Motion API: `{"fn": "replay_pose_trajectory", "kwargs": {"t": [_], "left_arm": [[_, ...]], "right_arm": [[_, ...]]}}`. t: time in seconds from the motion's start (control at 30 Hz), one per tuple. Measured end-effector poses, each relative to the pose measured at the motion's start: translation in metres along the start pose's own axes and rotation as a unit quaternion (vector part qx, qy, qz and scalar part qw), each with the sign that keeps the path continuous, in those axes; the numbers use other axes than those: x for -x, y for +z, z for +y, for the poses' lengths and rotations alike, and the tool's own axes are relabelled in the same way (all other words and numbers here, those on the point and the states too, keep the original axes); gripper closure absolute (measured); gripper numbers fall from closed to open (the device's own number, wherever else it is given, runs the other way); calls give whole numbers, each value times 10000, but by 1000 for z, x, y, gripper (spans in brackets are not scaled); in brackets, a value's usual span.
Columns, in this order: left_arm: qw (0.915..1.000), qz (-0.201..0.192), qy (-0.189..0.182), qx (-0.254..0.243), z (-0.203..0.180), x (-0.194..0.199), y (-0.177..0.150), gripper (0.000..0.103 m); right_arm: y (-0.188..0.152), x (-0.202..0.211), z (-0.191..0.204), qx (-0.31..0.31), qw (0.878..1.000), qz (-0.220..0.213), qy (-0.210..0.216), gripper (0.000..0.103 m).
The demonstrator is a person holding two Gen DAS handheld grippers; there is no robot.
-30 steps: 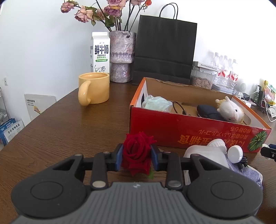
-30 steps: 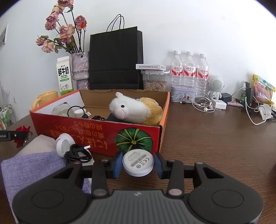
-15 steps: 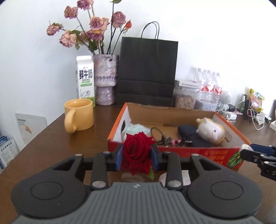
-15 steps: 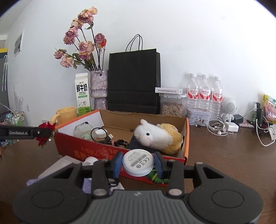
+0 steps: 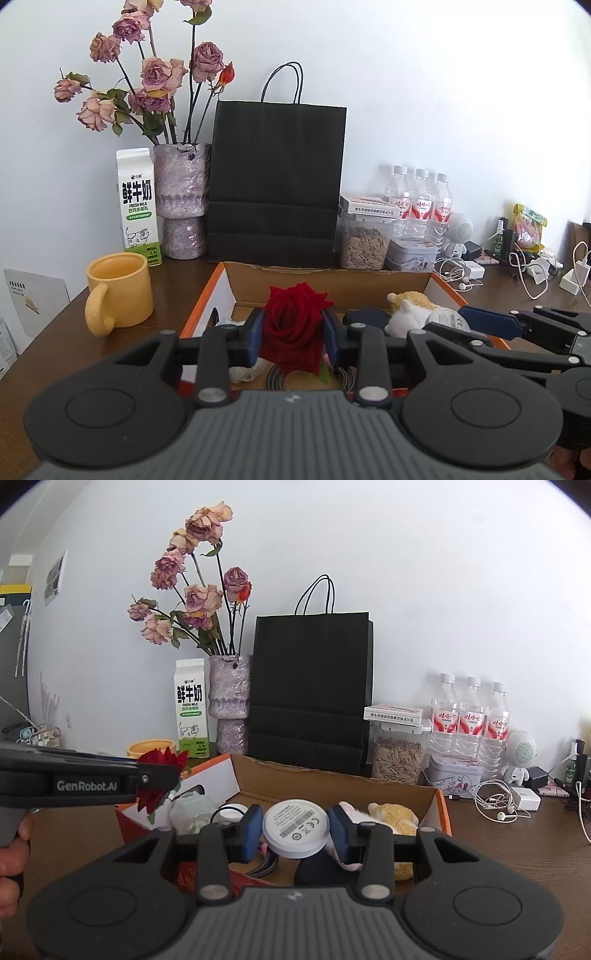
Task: Organize objects
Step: 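Carry the red rose and white container over the box with both tools, then open the left tool to drop the rose while the right tool releases the container into the box, then withdraw both tools toward the remaining items beside the box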
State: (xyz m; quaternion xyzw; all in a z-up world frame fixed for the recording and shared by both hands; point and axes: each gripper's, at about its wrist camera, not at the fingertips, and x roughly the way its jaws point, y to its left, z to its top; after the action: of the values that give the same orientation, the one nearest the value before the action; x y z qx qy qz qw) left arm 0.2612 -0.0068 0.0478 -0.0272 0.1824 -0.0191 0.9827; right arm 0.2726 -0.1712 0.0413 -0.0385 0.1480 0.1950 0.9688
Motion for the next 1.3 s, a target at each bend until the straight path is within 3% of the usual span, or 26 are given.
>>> {"fn": "replay_pose_trajectory", "kwargs": {"t": [0.27,0.6,0.73,0.77,0.8,0.83,0.87,0.9,0.93,1.3], "left_arm": [[9999,95,-51,20,-2,-35,6,69],[9997,229,-65,-20,5,-53,-5,69],[9998,201,-15,-49,3,-52,-9,60],[9999,159,24,-37,3,-51,-10,51],[9999,125,53,-12,4,-49,-11,43],[9999,92,82,16,5,-48,-11,22],[9999,23,112,53,6,-46,-12,1],[9998,-101,152,95,7,-43,-12,0],[9996,-196,190,112,7,-40,-13,0],[9993,-230,218,192,9,-37,-12,0]], "right_arm": [[-2,-38,1,-10,9999,120,-75,65],[-18,-50,-3,108,9997,218,-93,65],[-20,-50,-5,72,9996,255,-127,64],[-20,-48,-6,45,9996,244,-130,61],[-20,-46,-6,11,9996,234,-128,48],[-20,-44,-7,-15,9997,201,-136,29],[-20,-41,-7,-33,9997,141,-173,20],[-20,-39,-8,-39,9997,81,-216,7],[-20,-37,-7,-37,9997,35,-235,0],[-19,-35,-4,13,9998,50,-207,0]]}}
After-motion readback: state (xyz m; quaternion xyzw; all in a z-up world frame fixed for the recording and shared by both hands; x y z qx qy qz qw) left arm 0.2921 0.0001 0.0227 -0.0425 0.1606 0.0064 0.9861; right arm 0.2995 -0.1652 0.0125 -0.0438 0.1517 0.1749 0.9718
